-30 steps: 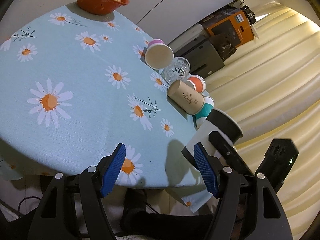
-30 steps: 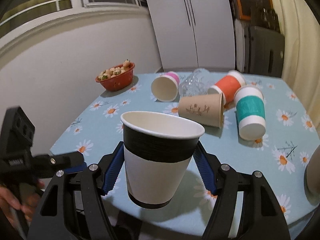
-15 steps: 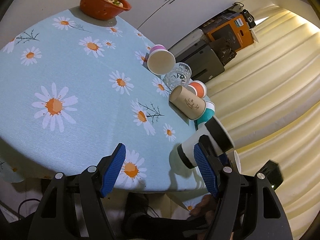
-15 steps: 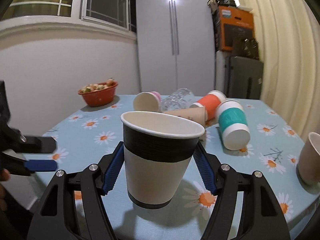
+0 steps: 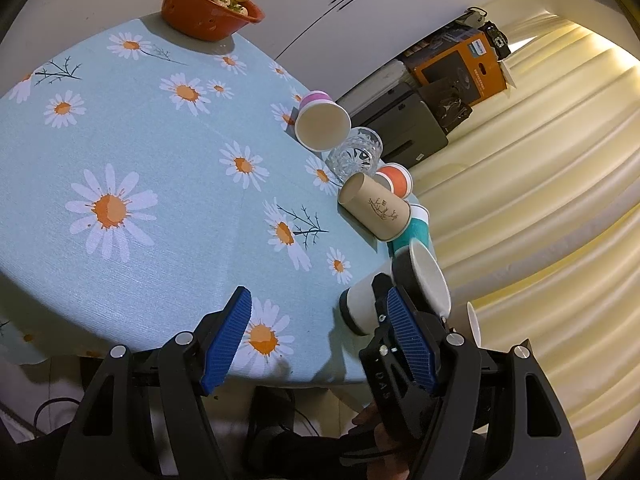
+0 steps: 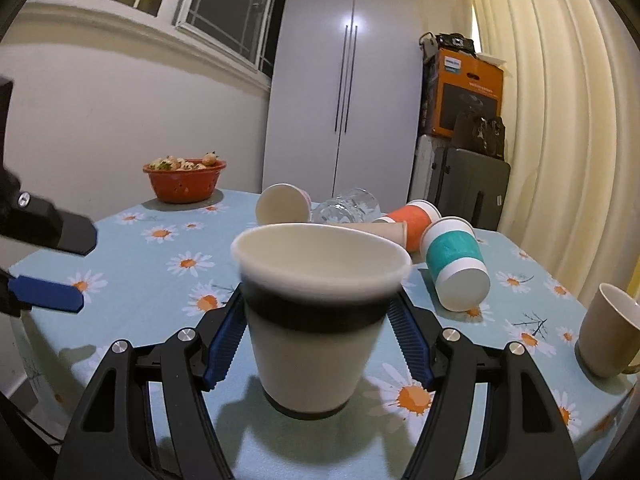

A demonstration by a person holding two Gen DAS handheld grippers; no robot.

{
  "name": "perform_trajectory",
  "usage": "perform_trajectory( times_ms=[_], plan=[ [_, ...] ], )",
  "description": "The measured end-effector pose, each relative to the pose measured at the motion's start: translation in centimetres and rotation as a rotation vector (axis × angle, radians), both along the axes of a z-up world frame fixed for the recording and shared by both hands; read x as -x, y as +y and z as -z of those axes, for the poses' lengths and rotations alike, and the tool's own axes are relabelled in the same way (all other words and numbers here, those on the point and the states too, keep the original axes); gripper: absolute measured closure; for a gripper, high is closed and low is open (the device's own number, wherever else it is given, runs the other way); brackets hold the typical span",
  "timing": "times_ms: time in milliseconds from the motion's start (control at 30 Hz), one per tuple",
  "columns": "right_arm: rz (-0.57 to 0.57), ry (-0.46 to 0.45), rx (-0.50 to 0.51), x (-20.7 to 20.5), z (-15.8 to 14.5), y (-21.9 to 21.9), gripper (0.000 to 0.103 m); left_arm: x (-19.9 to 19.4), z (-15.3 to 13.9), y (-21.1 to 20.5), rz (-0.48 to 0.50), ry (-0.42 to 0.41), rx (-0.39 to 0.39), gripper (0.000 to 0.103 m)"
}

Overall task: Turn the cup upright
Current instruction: 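Lower the upright white cup onto the tablecloth and open the right gripper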

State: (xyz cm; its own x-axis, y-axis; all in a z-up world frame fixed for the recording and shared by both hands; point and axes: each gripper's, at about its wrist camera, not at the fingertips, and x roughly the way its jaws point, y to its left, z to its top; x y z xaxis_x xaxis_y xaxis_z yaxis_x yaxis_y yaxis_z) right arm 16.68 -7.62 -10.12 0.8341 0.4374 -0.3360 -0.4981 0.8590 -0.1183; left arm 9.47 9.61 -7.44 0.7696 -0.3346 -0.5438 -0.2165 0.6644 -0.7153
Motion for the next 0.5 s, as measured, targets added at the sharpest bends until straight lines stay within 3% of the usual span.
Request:
perform_trajectory(
  times_ms=[233, 333, 500],
  plan=[
    [-0.003, 0.022, -0.007, 0.25, -0.05, -0.02, 0.033, 0.15, -0.18, 0.22, -0.004, -0.003, -0.012, 0.034],
    [-0.005, 0.043, -0.019, 0.22, -0.16, -0.13, 0.018, 0.13, -0.27, 0.17, -0.005, -0.003, -0.019, 0.034],
    [-0.009, 0.070, -0.037, 0.27, -0.48, -0.34, 0.013, 0.15, -0.44, 0.11, -0.009, -0.003, -0.043, 0.034]
  ],
)
